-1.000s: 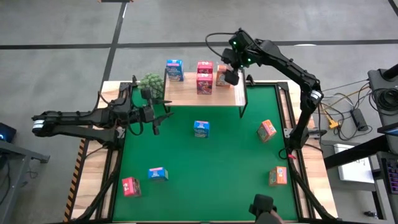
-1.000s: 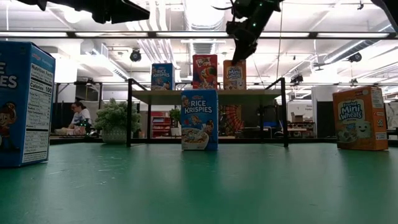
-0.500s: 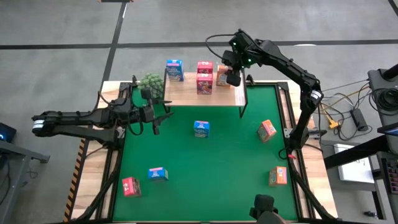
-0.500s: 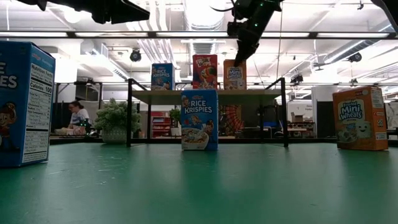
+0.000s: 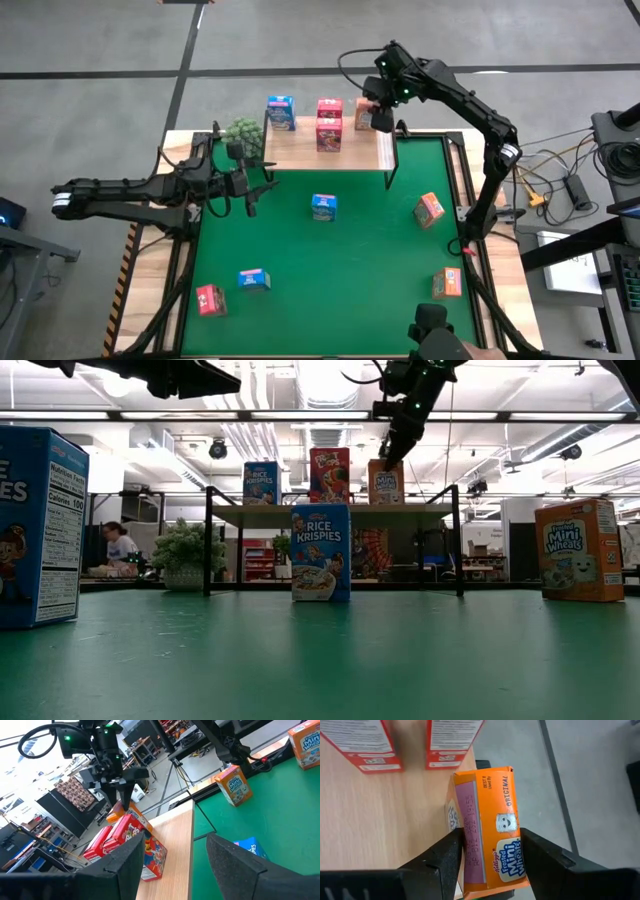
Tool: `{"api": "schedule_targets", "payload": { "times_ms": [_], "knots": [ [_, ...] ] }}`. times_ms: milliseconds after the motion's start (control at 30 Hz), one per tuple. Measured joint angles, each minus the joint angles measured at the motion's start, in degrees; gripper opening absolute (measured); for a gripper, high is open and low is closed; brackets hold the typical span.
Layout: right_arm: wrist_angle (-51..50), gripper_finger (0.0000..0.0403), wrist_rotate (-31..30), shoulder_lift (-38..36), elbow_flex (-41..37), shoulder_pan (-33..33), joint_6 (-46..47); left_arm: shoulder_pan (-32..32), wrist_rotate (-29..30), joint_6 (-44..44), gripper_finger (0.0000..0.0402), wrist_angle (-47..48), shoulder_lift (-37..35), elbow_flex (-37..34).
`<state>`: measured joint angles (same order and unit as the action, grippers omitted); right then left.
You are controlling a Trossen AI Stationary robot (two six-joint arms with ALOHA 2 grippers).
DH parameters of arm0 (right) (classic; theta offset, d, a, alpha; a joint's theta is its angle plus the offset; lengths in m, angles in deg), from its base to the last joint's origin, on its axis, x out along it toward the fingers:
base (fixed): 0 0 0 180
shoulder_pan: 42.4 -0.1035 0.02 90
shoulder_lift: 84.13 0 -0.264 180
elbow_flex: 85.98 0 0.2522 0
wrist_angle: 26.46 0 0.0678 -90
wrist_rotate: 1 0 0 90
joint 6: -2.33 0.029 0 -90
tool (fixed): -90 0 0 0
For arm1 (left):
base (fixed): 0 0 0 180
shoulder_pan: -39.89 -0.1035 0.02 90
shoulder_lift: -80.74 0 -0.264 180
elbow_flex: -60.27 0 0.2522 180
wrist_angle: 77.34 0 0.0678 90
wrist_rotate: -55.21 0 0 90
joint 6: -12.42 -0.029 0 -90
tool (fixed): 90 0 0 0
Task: Stack cereal on shelf
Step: Put the top left orange cereal box on the shelf
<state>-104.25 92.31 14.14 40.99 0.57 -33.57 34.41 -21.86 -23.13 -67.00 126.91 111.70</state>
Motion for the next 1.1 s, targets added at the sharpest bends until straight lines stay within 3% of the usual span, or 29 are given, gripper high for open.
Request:
{"api": "schedule_targets", "payload": {
  "times_ms": [200, 1100],
  "knots": [
    [0.4, 0.0178, 2.7, 0.0, 0.0, -0.1, -0.5, 0.0, 0.0, 0.0, 0.0196, 0.0, 0.0, 0.0],
    [2.1, 0.0178, 2.0, -0.1, -1.0, 0.1, -0.7, 0.0, 0.0, 0.1, 0.0196, 0.0, 0.0, 0.0]
  ]
}}
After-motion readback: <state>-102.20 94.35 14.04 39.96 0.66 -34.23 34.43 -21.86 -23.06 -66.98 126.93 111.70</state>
